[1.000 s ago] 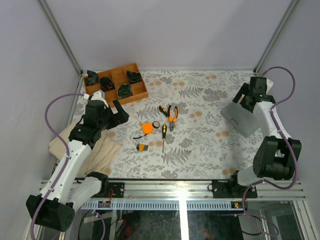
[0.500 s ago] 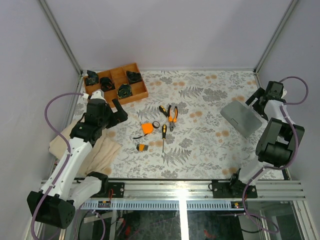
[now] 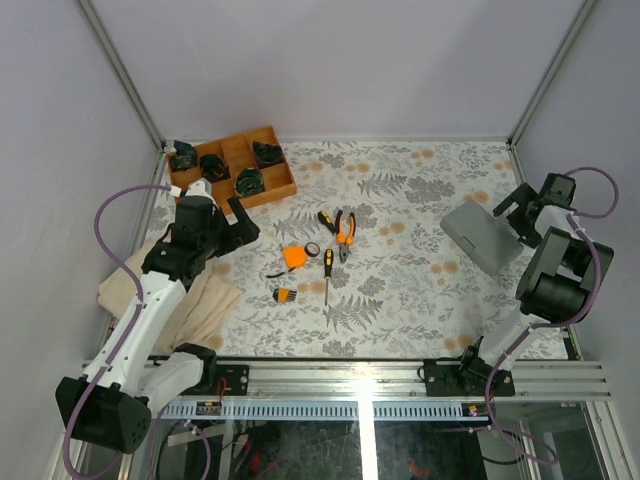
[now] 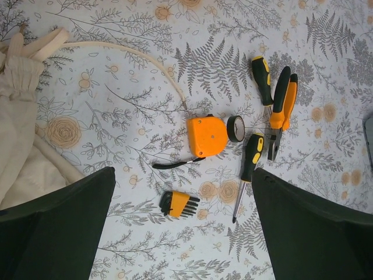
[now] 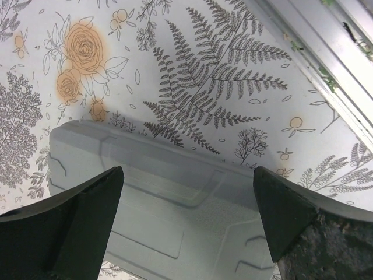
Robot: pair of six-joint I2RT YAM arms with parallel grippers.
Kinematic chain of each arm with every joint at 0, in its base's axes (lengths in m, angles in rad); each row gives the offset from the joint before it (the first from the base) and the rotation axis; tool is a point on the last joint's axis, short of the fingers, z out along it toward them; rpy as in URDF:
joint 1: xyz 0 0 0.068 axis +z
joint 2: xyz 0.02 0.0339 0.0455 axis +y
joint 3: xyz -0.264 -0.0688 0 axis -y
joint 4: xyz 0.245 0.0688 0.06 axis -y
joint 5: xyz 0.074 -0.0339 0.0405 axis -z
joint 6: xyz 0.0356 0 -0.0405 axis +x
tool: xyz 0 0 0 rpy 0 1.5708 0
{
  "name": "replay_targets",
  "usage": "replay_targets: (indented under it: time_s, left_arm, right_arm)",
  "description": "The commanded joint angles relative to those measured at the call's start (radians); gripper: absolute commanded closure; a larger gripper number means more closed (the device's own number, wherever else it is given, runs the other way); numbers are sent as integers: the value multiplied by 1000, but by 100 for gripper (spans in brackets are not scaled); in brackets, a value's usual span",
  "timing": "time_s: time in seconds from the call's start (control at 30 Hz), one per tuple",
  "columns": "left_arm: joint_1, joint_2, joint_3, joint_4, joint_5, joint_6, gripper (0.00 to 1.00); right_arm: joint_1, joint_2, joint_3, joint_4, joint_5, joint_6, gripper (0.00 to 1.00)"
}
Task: Sort the tools into containers
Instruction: Move the storage box to the center of the board.
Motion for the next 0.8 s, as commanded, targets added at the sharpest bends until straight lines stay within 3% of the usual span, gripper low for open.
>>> replay_targets:
  time_s: [0.0, 0.5, 0.77]
  left_arm:
    - [7, 2, 24, 49, 31, 3, 1]
    - [7, -6, -6, 55, 45, -3, 1]
    - [7, -14, -15, 66, 59, 1, 1]
  right_arm:
    - [-1, 11, -11, 10, -78, -12, 0]
    - [4, -172, -221, 28, -255, 16, 4]
    - [79, -285, -325, 23, -295, 17, 8]
